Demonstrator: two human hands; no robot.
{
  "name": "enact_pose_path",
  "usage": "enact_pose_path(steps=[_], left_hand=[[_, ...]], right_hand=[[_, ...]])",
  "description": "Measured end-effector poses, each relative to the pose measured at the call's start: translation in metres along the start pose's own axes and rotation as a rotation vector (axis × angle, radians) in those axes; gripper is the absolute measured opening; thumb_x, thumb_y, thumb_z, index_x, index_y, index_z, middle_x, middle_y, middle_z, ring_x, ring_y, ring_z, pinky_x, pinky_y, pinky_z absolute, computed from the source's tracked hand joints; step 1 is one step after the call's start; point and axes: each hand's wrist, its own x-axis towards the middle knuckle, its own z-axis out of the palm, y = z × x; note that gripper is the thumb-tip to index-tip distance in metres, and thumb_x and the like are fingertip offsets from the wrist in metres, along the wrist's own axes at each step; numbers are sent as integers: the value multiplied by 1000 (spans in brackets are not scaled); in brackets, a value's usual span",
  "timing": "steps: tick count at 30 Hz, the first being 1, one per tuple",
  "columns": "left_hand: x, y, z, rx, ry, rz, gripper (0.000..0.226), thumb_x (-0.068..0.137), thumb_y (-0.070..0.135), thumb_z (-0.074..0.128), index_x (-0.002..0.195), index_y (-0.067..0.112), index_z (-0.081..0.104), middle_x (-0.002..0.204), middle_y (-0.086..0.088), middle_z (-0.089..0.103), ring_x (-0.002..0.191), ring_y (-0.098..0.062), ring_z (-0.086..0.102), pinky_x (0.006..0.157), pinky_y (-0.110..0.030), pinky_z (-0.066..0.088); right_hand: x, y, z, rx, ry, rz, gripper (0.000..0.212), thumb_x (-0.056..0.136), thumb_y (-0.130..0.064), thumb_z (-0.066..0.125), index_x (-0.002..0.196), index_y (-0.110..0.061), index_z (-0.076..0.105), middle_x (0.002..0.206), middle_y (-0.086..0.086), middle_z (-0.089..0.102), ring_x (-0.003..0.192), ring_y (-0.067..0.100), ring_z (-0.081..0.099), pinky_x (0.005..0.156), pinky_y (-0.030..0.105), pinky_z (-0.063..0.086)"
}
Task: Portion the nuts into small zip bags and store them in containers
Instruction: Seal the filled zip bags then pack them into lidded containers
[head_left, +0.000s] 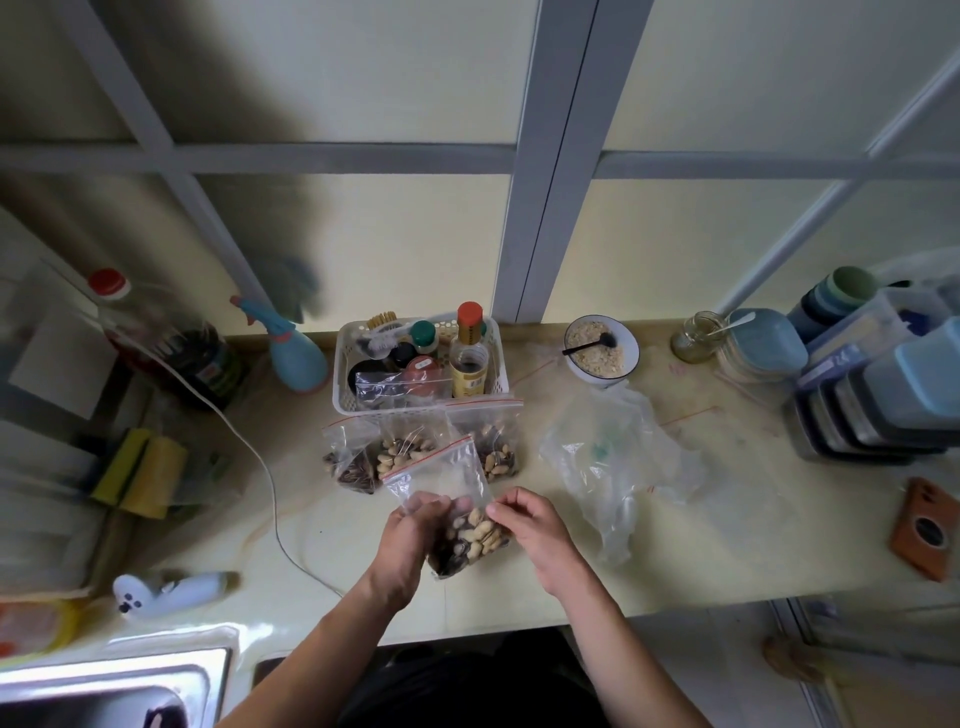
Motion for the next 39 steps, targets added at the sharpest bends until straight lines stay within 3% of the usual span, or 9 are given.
enact_pose_path(steps=[3,7,9,14,19,24,32,36,39], left_hand=[[-1,4,-2,110,-18,38,31,74,34,73,87,9,59,82,-14,67,81,-26,62,77,-35,46],[1,-1,-5,204,-90,41,32,80,44,72,86,14,64,82,-13,66,81,-27,59,76,-35,44],[-2,0,-2,234,-134,43,37,85,49,72,90,13,66,88,-13,70,84,-27,63,78,-37,47],[-5,5,8,190,-159,-38,47,107,42,36,122,7,64,119,-10,72,96,-16,71,78,-29,51],[2,3,13,166,-49,-116,54,105,49,38,116,9,72,114,-6,74,110,-25,68,86,-31,49],[-1,-2,16,219,-28,-132,55,105,48,39,105,8,77,105,-10,76,92,-25,68,86,-37,49],[4,-16,37,40,275,-132,51,110,34,31,98,-3,65,88,-20,72,72,-26,66,61,-31,53],[0,-18,47,115,520,-45,52,108,33,35,86,-5,62,68,-17,68,50,-26,60,43,-24,45],[-2,-16,50,122,603,7,48,107,30,35,79,0,60,60,-15,65,41,-24,54,40,-25,43]], right_hand=[[0,-4,-4,61,-52,15,14,89,-15,76,92,-11,63,88,4,65,84,17,61,75,26,53],[-4,-13,-2,-28,-121,61,29,92,-41,73,109,-18,74,108,2,75,98,13,70,84,29,53],[-5,-14,1,-108,-50,19,28,97,-38,66,102,-13,77,100,5,78,93,15,72,81,26,54],[0,-7,1,-286,194,-66,43,98,-52,57,77,-19,74,76,-2,76,76,16,71,74,31,54],[-1,-14,2,-257,235,-106,43,101,-33,53,65,-14,65,66,-2,68,63,10,59,69,30,44],[-4,-16,8,-321,258,-89,43,104,-25,46,64,-17,57,64,1,69,61,11,59,66,28,45],[-18,-9,35,-543,574,-86,40,105,-30,39,67,-19,44,75,13,65,75,37,55,66,41,36],[-21,-10,48,-618,633,-193,41,107,-31,43,77,-10,60,81,18,71,85,43,60,66,41,31],[-23,-12,53,-551,642,-217,39,107,-28,43,78,-9,62,77,17,70,80,41,60,64,38,27]])
